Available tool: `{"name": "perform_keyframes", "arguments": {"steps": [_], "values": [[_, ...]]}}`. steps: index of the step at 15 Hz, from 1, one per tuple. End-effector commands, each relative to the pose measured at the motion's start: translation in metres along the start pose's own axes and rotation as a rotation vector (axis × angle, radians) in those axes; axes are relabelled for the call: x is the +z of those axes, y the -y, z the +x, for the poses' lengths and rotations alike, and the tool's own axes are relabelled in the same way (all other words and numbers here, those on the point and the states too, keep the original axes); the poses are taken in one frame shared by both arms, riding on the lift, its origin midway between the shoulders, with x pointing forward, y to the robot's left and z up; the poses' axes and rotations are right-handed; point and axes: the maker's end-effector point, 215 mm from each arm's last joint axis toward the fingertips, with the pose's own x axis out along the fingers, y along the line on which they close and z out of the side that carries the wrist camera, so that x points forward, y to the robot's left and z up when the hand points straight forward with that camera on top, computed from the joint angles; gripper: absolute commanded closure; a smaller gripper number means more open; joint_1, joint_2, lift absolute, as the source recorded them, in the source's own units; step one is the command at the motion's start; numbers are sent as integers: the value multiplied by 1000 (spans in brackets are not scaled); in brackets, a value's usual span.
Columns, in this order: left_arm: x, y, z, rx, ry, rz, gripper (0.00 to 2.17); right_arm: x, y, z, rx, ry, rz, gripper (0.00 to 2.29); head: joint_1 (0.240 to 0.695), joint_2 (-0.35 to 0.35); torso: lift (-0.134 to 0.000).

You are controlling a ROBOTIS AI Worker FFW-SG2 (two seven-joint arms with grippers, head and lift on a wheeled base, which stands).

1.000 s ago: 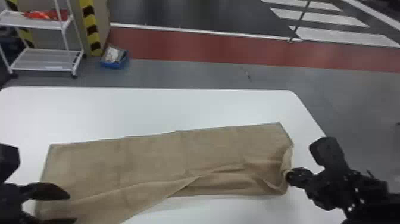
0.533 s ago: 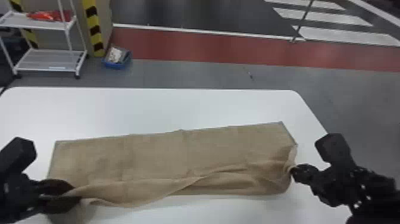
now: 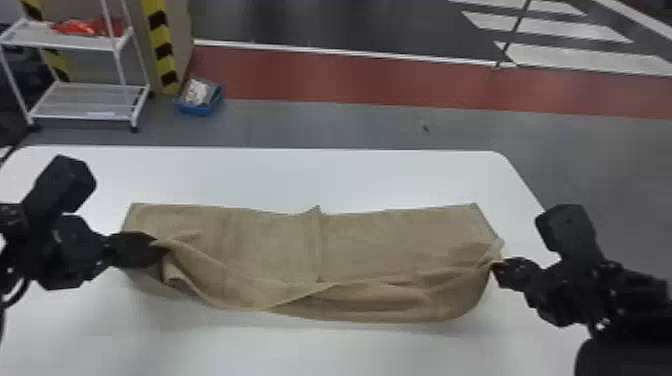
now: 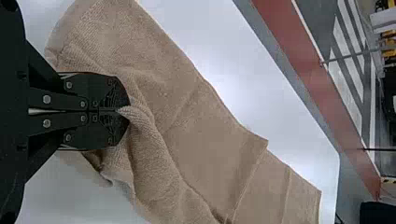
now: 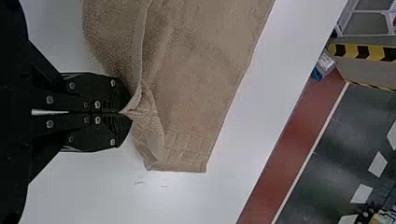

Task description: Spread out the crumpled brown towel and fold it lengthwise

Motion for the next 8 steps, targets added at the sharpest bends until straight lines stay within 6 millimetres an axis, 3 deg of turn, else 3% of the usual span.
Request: {"name": "perform_keyframes", "arguments": {"steps": [1, 4, 6, 7, 8], "values": [[19, -18, 26, 19, -19, 21, 1659, 7, 2, 0, -12, 4, -3, 1636, 695, -186, -125], [29, -44, 38, 49, -64, 108, 1656, 26, 26, -6, -65, 30, -8, 1636, 695, -190, -125], [15, -52, 20, 18, -100, 164, 1588, 29, 49, -13, -101, 36, 4, 1636, 695, -193, -125], [9, -57, 11, 11, -105, 183, 1298, 27, 57, -16, -112, 34, 4, 1636, 695, -197, -125], [0, -65, 1, 23, -105, 187, 562, 25, 60, -17, -118, 31, 4, 1636, 695, -196, -125]]}}
